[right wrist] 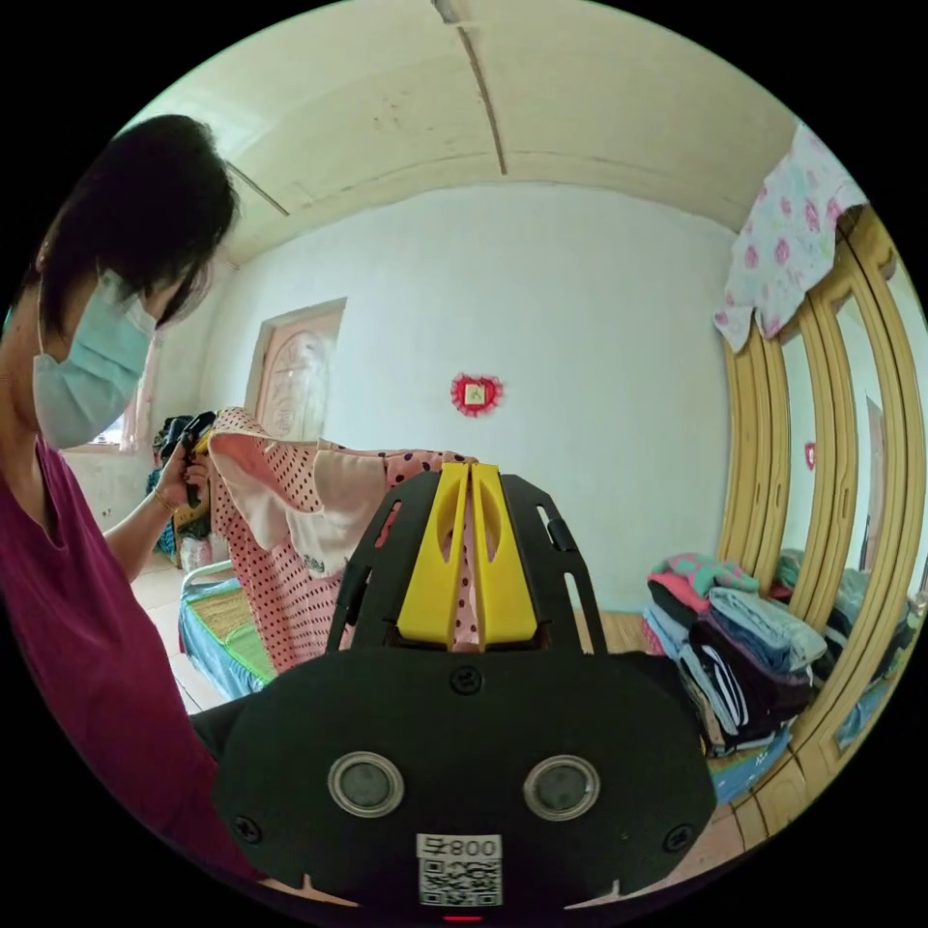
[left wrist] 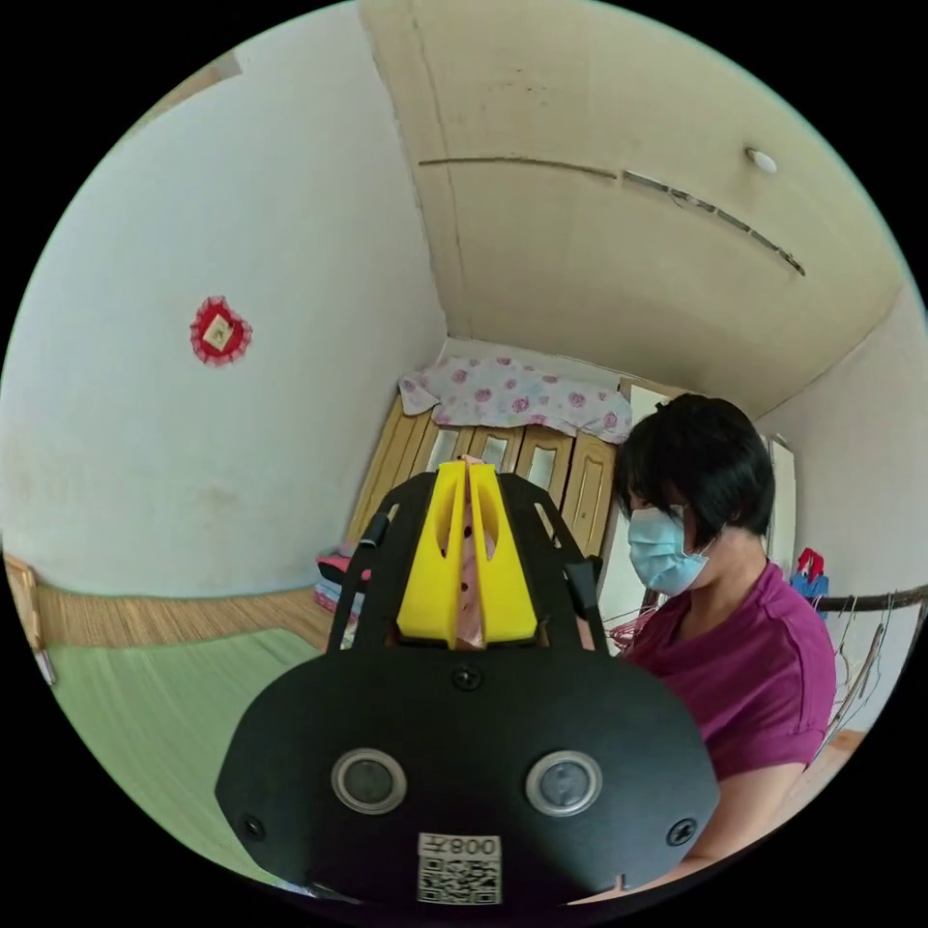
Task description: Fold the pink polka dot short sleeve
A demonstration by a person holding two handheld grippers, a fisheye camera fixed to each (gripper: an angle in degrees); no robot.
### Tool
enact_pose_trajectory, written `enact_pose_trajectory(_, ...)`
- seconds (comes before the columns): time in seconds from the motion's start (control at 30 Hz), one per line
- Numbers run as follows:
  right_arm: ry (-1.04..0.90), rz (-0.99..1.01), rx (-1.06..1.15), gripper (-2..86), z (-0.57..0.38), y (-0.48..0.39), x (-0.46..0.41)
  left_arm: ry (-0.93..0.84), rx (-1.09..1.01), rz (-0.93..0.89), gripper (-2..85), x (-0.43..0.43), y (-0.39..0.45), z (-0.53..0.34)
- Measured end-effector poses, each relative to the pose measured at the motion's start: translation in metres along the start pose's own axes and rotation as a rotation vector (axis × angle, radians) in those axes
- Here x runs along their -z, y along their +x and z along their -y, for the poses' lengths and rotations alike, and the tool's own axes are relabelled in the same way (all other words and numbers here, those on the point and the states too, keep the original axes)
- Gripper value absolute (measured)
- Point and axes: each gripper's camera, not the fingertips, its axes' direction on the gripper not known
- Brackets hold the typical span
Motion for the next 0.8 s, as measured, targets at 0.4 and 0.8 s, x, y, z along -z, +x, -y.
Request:
enact_pose_trajectory(0.4,0.101,0.01,0.104,0.1,-0.031,-0.079,-0.009,0.048,-0.1,0.181,0.0,0.091,0.014,-0.019)
enact_pose_trajectory(0.8,-0.248,0.065,0.07,0.3,-0.123,-0.072,-0.321,-0.062,0.249,0.457,0.2,0.092,-0.224,-0.069)
